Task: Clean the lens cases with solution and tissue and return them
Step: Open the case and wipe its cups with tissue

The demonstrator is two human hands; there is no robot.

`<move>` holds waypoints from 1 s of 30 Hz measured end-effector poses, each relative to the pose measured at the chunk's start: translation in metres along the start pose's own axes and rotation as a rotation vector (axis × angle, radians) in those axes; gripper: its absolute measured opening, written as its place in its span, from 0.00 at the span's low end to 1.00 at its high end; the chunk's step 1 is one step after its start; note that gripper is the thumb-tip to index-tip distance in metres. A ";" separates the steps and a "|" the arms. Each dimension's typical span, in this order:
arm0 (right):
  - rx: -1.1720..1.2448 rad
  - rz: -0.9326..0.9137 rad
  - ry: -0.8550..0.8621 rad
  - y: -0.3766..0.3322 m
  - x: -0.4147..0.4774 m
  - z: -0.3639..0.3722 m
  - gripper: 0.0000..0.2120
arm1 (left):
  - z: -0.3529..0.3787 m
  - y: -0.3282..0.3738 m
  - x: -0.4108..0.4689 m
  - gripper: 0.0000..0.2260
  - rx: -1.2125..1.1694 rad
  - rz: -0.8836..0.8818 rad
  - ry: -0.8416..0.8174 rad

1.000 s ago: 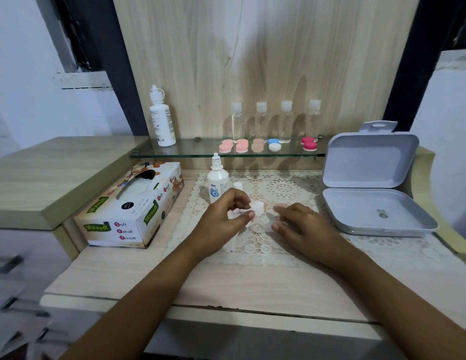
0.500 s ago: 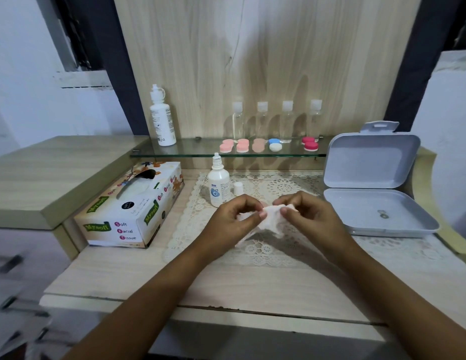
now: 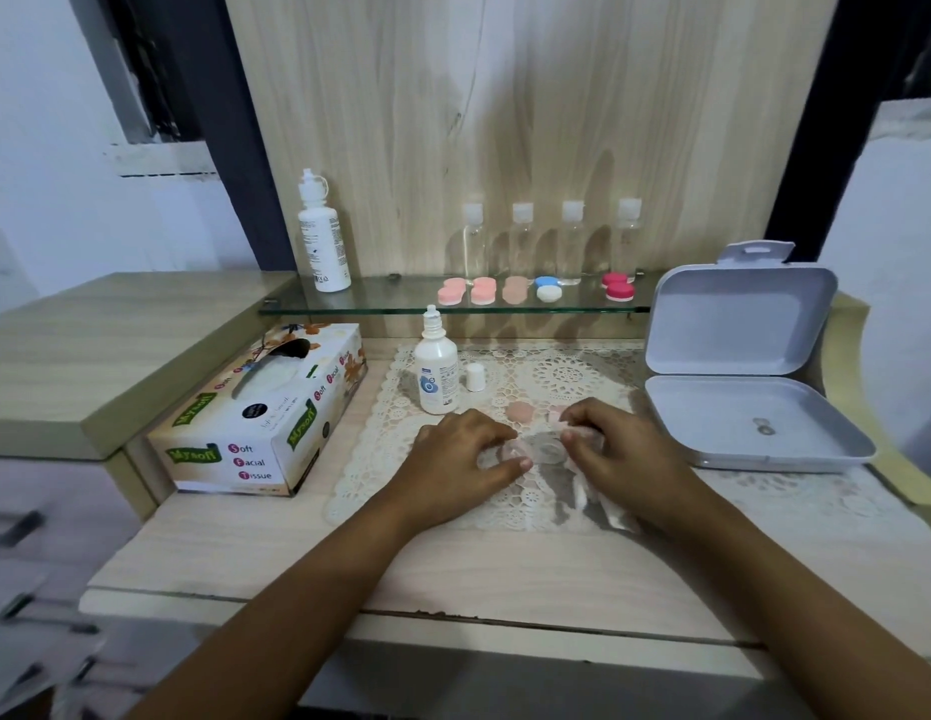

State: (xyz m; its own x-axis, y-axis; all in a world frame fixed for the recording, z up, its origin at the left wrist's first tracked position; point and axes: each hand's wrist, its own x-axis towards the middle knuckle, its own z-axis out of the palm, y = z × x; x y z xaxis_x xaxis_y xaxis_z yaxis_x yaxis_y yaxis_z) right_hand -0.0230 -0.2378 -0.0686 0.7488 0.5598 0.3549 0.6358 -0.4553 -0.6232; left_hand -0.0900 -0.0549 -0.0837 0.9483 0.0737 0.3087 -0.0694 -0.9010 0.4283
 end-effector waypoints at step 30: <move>-0.351 -0.303 -0.066 0.020 0.002 0.006 0.12 | 0.001 -0.002 0.001 0.10 -0.037 0.059 0.017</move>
State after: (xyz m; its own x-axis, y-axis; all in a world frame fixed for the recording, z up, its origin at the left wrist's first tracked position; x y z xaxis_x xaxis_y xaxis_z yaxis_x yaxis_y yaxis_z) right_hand -0.0094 -0.2419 -0.0844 0.5133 0.7413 0.4324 0.8574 -0.4647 -0.2211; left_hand -0.0886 -0.0533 -0.0852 0.9370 0.0284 0.3482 -0.1366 -0.8876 0.4400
